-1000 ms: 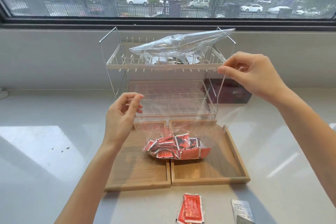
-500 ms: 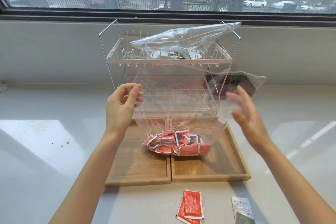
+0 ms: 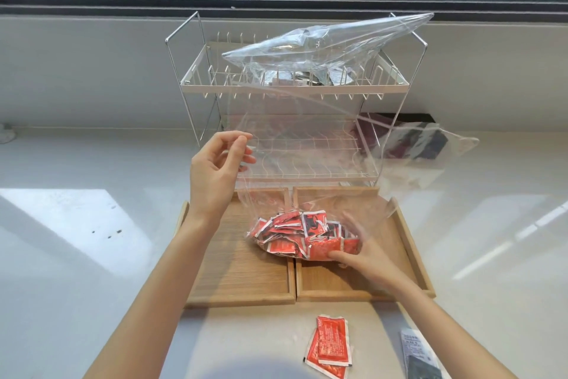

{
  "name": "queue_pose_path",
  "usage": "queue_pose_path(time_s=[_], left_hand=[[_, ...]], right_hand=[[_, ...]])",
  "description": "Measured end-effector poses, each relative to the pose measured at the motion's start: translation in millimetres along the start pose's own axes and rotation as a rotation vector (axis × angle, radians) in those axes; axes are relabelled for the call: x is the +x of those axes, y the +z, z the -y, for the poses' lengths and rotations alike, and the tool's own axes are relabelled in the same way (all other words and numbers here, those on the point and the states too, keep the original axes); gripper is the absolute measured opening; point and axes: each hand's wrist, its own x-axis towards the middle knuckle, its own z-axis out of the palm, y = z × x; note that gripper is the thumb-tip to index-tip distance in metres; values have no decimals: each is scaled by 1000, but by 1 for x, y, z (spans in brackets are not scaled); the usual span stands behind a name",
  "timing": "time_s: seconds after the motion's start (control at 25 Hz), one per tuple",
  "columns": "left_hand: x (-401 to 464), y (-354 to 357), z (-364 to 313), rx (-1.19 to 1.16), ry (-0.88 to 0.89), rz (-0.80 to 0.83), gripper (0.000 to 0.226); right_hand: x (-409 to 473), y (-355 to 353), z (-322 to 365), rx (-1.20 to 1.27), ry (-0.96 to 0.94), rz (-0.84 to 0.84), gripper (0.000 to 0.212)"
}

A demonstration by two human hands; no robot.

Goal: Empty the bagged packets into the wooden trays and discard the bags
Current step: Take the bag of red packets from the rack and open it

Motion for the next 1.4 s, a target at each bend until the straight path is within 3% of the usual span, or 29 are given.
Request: queue_pose_path(time_s=[0.12,0.24,0.36,0.48,0.56,0.64,0.72,0.88,1.12,1.28,1.4], left_hand=[[2,0,1,-29,-19,32,16],[-4,-7,6,-22,-24,207,16],[-20,-24,26,63,-120,471,53],[-39,-30,65,308,-328,607,88],[-52,-25,94,422,-412,663,84],[-63,-15,115,381,-444,706,68],[-72,-5,127,295,-429,677,51],[-76,0,140,538,-265,472,28],[-84,-1,136,611,-224,446,19],[-94,0,125,616,-192,438,11],[-95,2,105,545,-213,354,9]], right_hand=[[-2,0,0,-132,-12,-4,64],[1,1,0,-141,9,-76,57],[5,-1,1,-46,62,-79,52],[10,-7,4,-95,95,-56,59],[13,-10,7,-112,95,-54,60],[12,-9,8,-92,94,-40,58],[10,-7,4,2,94,-36,57],[8,1,-1,-3,64,-102,57],[-7,8,-8,-255,45,-29,94],[-15,9,-5,-269,-1,-116,83],[-23,3,2,-92,15,-136,82]])
